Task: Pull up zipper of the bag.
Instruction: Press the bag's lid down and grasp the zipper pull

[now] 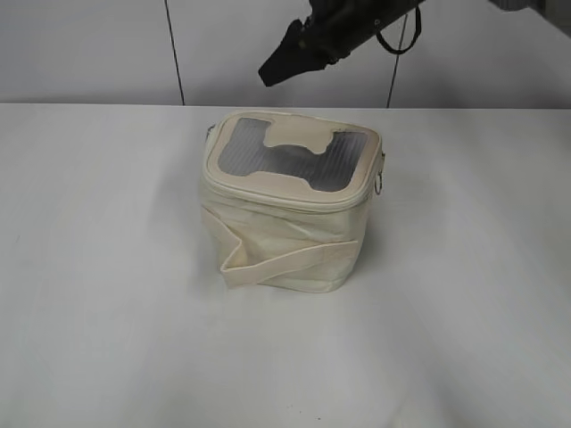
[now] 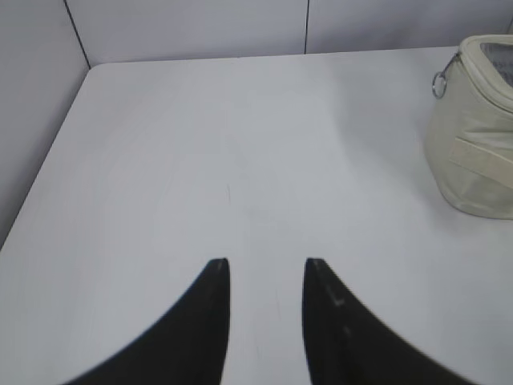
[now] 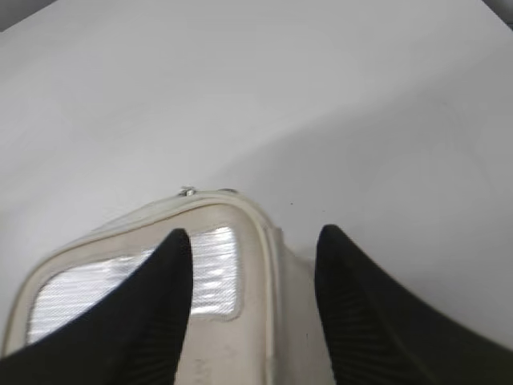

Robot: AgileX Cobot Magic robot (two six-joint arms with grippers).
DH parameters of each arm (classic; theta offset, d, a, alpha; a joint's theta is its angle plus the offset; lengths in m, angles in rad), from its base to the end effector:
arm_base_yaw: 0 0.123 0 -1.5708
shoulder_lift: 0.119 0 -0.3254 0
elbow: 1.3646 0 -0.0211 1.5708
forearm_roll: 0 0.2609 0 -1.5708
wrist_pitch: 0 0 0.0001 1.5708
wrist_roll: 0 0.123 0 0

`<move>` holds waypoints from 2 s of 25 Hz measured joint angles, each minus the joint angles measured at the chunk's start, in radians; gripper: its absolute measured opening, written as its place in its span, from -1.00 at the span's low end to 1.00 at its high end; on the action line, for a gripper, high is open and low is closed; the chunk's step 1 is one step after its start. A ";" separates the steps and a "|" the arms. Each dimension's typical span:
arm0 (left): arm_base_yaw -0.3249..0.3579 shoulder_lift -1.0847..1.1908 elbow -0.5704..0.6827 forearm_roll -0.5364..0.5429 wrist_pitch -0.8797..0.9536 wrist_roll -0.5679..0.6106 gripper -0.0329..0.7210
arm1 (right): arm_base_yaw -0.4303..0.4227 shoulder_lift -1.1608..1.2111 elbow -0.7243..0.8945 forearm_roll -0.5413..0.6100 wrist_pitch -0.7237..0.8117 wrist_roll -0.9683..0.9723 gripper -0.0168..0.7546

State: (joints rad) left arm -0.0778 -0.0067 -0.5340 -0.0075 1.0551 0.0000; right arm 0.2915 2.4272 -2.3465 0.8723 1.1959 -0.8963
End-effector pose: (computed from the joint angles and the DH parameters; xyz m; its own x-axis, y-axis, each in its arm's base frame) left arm -0.0127 0.0002 0.2788 -0.4134 0.0285 -0.9101 0.0821 0.9966 -0.0061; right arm 0.5261 0.2494 0.2550 -0.4580 -0.4789 -0.7489 -0.8763 0.3850 0.2896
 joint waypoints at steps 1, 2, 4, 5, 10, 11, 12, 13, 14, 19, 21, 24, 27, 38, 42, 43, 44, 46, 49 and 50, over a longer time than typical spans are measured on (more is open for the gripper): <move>0.000 0.000 0.000 0.000 0.000 0.000 -0.29 | 0.002 0.028 -0.029 -0.012 0.000 0.017 0.08; 0.000 0.000 0.000 0.000 0.000 0.000 -0.29 | 0.003 0.047 -0.048 -0.021 0.001 0.030 0.08; 0.000 0.000 0.000 0.000 0.000 0.000 -0.29 | 0.006 0.066 -0.061 -0.029 0.005 0.050 0.08; 0.000 0.000 0.000 0.000 0.000 0.000 -0.29 | 0.007 0.072 -0.062 -0.037 0.008 0.061 0.08; 0.000 0.012 0.000 0.008 0.000 0.000 -0.29 | 0.007 0.077 -0.064 -0.078 0.011 0.136 0.08; 0.000 0.013 0.000 0.008 0.000 0.000 -0.29 | 0.007 0.077 -0.062 -0.092 0.011 0.152 0.08; 0.000 0.013 0.000 0.008 0.000 0.000 -0.29 | 0.007 0.071 -0.053 -0.102 0.011 0.160 0.08; 0.000 0.013 0.000 0.008 0.000 0.000 -0.29 | 0.007 0.059 -0.032 -0.109 0.012 0.165 0.08; 0.000 0.013 0.000 0.008 0.000 0.000 -0.29 | 0.007 0.044 -0.003 -0.114 0.012 0.165 0.08; 0.000 0.013 0.000 0.008 0.000 0.000 -0.29 | 0.007 -0.054 0.112 -0.118 0.014 0.135 0.08; 0.000 0.013 0.000 0.008 0.000 0.000 -0.29 | 0.007 -0.056 0.118 -0.117 0.014 0.131 0.08; 0.000 0.013 0.000 0.008 0.000 0.000 -0.29 | 0.007 -0.036 0.122 -0.118 0.014 0.130 0.08; 0.000 0.013 0.000 0.008 0.000 0.000 -0.30 | 0.007 -0.022 0.125 -0.133 0.014 0.132 0.08; 0.000 0.013 0.000 0.008 -0.001 0.000 -0.30 | 0.007 -0.022 0.165 -0.147 0.015 0.150 -0.64; 0.000 0.048 -0.011 -0.009 -0.026 0.000 -0.30 | 0.007 -0.023 0.166 -0.142 0.020 0.139 -0.82; 0.000 0.068 -0.018 -0.024 -0.041 0.000 -0.30 | 0.007 -0.023 0.166 -0.141 0.020 0.138 -0.82; 0.000 0.094 -0.025 -0.046 -0.067 0.000 -0.30 | 0.007 -0.023 0.166 -0.141 0.020 0.135 -0.82; 0.000 0.183 -0.039 -0.121 -0.148 0.026 -0.28 | 0.007 -0.024 0.167 -0.140 0.020 0.131 -0.82; 0.000 0.383 -0.053 -0.286 -0.331 0.157 -0.26 | 0.007 -0.024 0.168 -0.135 0.020 0.129 -0.82; 0.000 0.454 -0.059 -0.369 -0.402 0.275 -0.26 | 0.007 -0.024 0.168 -0.133 0.020 0.128 -0.82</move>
State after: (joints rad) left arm -0.0778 0.4476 -0.5930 -0.3768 0.6532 0.2746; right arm 0.2983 2.4034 -2.1782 0.7393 1.2163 -0.7687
